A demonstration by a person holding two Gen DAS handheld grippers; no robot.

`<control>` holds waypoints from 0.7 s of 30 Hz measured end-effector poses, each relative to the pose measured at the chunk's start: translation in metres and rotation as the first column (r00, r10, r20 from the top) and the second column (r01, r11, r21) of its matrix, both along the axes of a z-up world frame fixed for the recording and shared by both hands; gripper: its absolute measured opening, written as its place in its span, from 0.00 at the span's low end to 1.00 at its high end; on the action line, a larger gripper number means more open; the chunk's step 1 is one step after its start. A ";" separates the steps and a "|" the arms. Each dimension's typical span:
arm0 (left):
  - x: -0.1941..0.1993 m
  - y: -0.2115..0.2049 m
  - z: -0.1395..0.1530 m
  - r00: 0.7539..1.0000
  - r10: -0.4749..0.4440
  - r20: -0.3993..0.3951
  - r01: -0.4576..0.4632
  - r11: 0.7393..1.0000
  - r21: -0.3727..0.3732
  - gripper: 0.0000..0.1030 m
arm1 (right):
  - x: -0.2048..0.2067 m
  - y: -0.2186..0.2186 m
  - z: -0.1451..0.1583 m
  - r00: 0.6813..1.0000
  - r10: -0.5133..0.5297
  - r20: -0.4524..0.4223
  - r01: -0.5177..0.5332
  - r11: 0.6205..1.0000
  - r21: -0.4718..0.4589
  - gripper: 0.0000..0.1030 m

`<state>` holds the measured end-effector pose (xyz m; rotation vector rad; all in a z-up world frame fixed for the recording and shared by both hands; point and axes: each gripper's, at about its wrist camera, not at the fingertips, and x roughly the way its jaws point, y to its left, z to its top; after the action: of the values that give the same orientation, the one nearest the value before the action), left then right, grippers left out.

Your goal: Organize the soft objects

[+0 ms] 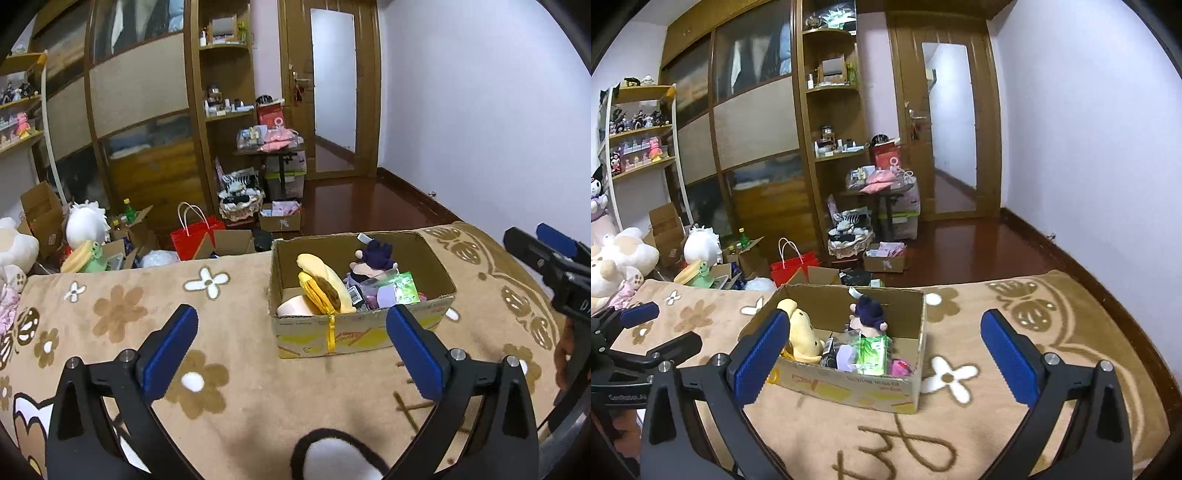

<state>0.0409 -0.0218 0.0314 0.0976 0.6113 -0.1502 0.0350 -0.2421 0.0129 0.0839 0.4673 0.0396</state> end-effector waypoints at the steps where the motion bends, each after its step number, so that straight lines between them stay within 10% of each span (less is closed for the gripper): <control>1: -0.004 0.001 0.001 1.000 0.009 0.015 -0.009 1.000 0.007 0.98 | -0.006 -0.001 0.002 1.000 -0.001 0.007 0.001 1.000 -0.002 1.00; 21: -0.018 0.002 -0.016 0.999 -0.014 0.041 0.013 1.000 0.007 0.98 | -0.043 -0.027 -0.019 0.998 -0.045 0.046 0.043 0.998 0.055 1.00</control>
<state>0.0229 -0.0199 0.0157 0.1112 0.5706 -0.1589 -0.0075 -0.2687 -0.0064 0.1455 0.4176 0.0108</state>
